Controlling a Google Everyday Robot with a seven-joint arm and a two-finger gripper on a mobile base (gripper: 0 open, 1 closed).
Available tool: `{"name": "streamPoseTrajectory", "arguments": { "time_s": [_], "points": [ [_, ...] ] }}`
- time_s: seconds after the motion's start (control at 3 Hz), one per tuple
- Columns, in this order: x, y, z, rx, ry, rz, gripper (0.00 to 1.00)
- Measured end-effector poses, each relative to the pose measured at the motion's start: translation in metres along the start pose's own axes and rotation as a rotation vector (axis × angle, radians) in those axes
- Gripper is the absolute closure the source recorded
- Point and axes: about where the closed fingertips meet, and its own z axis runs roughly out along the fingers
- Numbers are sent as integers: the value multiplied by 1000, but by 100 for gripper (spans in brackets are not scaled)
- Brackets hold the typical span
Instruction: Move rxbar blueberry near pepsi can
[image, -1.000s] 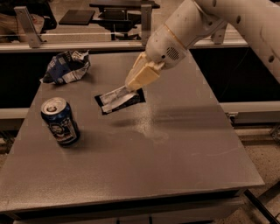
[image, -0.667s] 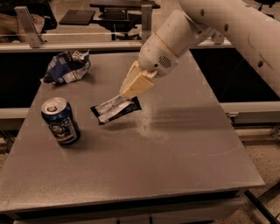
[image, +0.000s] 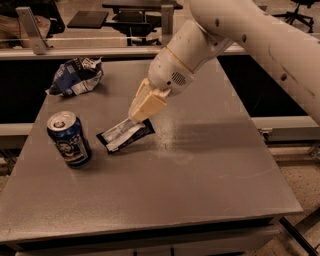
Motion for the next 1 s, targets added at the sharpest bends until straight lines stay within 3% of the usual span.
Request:
{"name": "streamPoseTrajectory", "arguments": {
  "time_s": [0.33,0.67,1.0],
  "points": [
    [-5,0,10,-32,-9,-18,60],
    [-7,-1,12,-34,-12,-21,29],
    [-8,-1,14,-33,-13,-22,7]
  ]
}}
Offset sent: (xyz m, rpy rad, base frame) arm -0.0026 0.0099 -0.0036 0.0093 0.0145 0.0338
